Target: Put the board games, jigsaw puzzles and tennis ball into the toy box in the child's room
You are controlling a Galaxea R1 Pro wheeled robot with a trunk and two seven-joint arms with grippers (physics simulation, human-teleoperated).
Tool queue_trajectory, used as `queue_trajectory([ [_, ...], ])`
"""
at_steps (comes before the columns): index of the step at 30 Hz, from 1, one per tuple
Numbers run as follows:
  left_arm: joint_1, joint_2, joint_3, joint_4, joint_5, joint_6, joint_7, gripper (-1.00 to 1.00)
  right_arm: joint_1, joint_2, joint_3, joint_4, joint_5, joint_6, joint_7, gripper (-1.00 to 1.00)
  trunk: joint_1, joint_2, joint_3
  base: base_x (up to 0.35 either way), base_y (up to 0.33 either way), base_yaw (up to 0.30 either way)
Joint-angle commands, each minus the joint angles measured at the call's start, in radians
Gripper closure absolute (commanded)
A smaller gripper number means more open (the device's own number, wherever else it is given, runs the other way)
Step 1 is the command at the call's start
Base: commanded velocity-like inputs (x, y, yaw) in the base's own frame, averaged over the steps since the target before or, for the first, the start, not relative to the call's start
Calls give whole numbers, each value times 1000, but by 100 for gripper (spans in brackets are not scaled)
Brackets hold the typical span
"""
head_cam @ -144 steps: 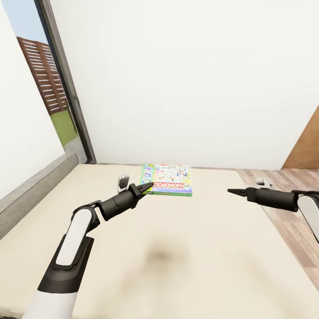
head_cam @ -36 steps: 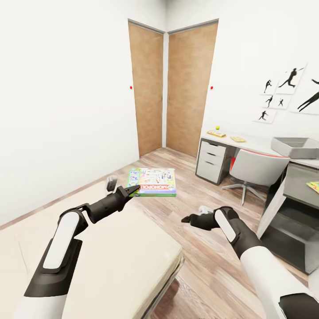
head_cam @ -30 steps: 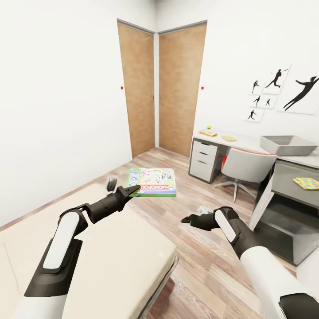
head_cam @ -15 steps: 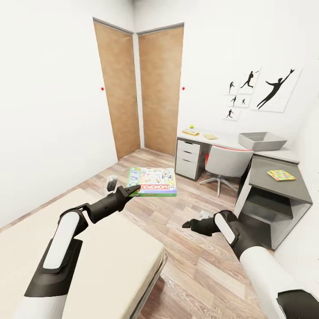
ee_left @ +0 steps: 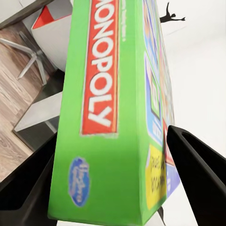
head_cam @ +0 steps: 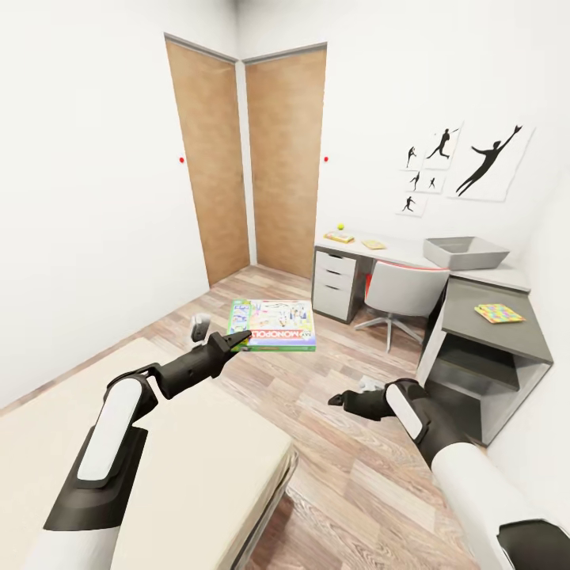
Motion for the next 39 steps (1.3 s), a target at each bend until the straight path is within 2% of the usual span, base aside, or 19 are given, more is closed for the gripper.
queue_trajectory([
  [1,-1,0,1,-1,10,3,11,100,-1,-1,3,-1,9,2,8,-100,-3,5,1,0,0,-2],
  [5,-2,0,0,-2,10,3,11,100,0,-2,2,-4,8,1,8,-100,-19,33,14,0,0,-1],
  [14,-1,1,2,-3,11,3,11,100,-2,6,-5,-18,4,10,6,-100,-19,33,14,0,0,-77],
  [39,0,3,12,0,14,4,11,100,-5,5,-6,-20,0,12,6,-100,-19,33,14,0,0,-271],
])
